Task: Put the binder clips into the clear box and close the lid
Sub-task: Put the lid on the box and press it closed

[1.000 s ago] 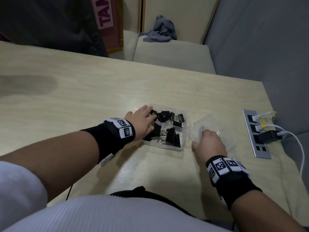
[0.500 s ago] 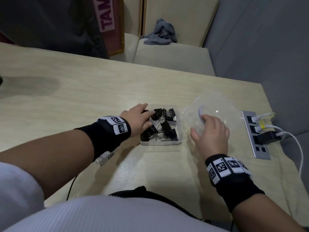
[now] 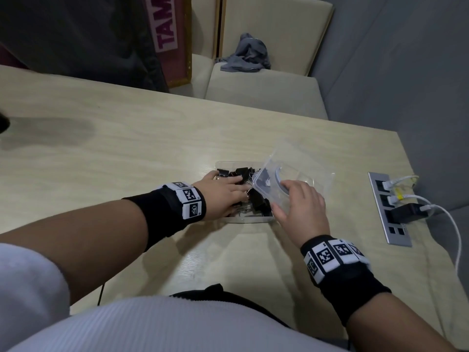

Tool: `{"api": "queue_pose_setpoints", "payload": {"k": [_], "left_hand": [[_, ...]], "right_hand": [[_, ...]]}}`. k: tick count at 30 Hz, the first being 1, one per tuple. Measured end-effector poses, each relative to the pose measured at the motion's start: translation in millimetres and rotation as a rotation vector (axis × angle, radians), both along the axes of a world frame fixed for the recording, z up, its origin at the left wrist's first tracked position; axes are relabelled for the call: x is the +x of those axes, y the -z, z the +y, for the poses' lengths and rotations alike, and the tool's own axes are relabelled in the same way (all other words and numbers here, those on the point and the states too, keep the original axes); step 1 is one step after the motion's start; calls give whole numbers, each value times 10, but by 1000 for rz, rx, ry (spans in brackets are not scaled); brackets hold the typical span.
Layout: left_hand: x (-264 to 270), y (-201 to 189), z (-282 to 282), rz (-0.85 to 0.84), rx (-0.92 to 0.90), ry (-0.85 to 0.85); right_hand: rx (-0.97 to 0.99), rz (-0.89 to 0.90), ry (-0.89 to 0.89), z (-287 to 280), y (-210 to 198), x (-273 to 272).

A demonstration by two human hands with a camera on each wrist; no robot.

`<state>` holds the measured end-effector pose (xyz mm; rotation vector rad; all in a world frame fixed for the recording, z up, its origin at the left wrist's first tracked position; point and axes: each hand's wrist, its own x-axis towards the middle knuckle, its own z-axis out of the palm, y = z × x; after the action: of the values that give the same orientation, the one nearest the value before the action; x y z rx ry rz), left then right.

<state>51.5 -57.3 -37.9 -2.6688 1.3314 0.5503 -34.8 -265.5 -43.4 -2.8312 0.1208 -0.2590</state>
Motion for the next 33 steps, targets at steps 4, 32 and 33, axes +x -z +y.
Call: {"api": "queue_pose_setpoints", "payload": {"k": [4, 32, 33], "left_hand": [[-12, -84, -17, 39, 53, 101], [231, -168, 165, -118, -419, -472], [256, -171, 182, -107, -409, -497]], "right_hand": [[-17, 29, 19, -21, 8, -6], [-38, 194, -232, 129, -55, 19], [-43, 188, -277, 169, -58, 29]]}}
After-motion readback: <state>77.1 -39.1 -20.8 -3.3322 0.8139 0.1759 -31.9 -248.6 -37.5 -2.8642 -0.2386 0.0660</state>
